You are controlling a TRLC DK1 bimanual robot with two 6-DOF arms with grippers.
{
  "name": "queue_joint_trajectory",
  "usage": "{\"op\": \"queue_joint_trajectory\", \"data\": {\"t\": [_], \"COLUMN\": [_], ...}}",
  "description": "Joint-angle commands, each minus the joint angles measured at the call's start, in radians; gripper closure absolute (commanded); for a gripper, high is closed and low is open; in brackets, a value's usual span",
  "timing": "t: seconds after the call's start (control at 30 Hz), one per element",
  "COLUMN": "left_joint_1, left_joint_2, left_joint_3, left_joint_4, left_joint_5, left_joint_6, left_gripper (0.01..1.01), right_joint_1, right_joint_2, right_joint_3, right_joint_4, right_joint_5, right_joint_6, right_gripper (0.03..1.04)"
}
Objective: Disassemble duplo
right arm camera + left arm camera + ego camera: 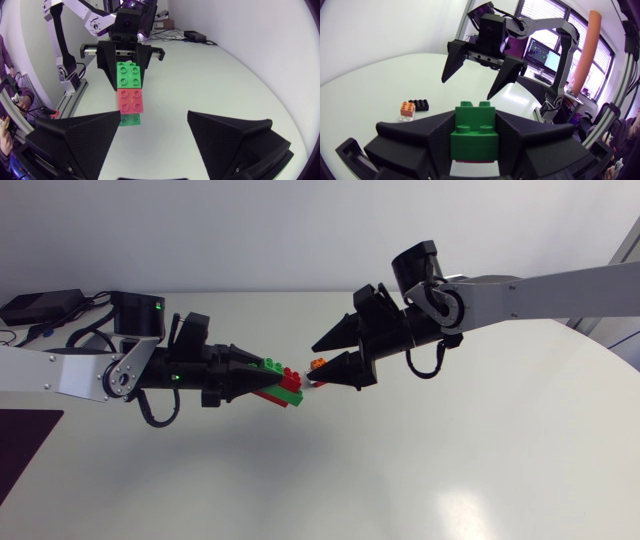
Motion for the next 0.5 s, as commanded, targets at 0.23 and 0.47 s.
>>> {"op": "queue_joint_trajectory", "data": {"t": [0.23,0.47], "left_joint_1": [-0.025,-0.041], "left_joint_2": [-0.032,-0.033], "left_joint_3": [-0.012,-0.020], "left_joint_4": [0.010,0.008], "left_joint_5": [0.020,0.020], "left_joint_6": [-0.019,-0.016], "left_gripper": [0.982,0.984], "right_joint_1": [0.021,0.030], "right_joint_2": [-0.002,0.003], "right_joint_3": [-0.025,-0.027], "right_joint_4": [0.013,0.013], "right_joint_5": [0.005,0.005], "right_joint_6": [-0.021,-0.016], "right_gripper": [0.11,0.11]}}
